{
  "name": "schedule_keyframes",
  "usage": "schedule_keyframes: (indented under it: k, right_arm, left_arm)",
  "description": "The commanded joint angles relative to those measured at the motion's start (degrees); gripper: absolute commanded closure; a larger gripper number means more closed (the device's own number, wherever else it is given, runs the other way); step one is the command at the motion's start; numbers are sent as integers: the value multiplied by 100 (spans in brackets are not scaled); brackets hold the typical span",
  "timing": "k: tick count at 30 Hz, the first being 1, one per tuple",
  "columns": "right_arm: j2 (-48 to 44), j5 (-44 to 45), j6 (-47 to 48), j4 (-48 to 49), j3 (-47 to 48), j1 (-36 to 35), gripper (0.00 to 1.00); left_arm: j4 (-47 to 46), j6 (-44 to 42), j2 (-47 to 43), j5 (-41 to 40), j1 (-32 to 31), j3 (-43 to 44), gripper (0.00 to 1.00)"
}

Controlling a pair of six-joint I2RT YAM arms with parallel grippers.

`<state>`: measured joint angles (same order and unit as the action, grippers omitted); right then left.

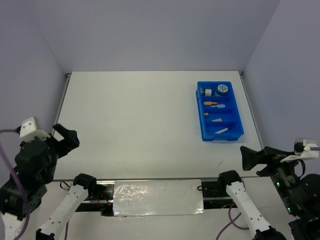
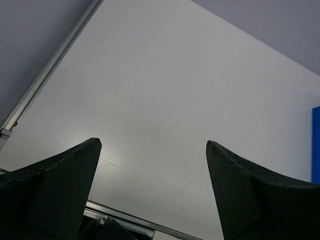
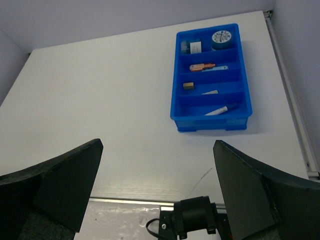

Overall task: Sort the stationery into containers
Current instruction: Reset both arms

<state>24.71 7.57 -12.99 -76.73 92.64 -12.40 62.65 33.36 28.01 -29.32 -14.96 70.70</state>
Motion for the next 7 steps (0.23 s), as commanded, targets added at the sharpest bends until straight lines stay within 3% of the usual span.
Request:
schedule_keyframes:
  k: [1, 7]
  right_arm:
    - [-202, -89, -28, -501, -315, -78, 0]
    - [-397, -265, -80, -466, -528, -104, 0]
  left_arm:
    - [692, 468, -375, -135, -24, 383, 1]
    - [1345, 662, -604, -328, -33, 726, 1]
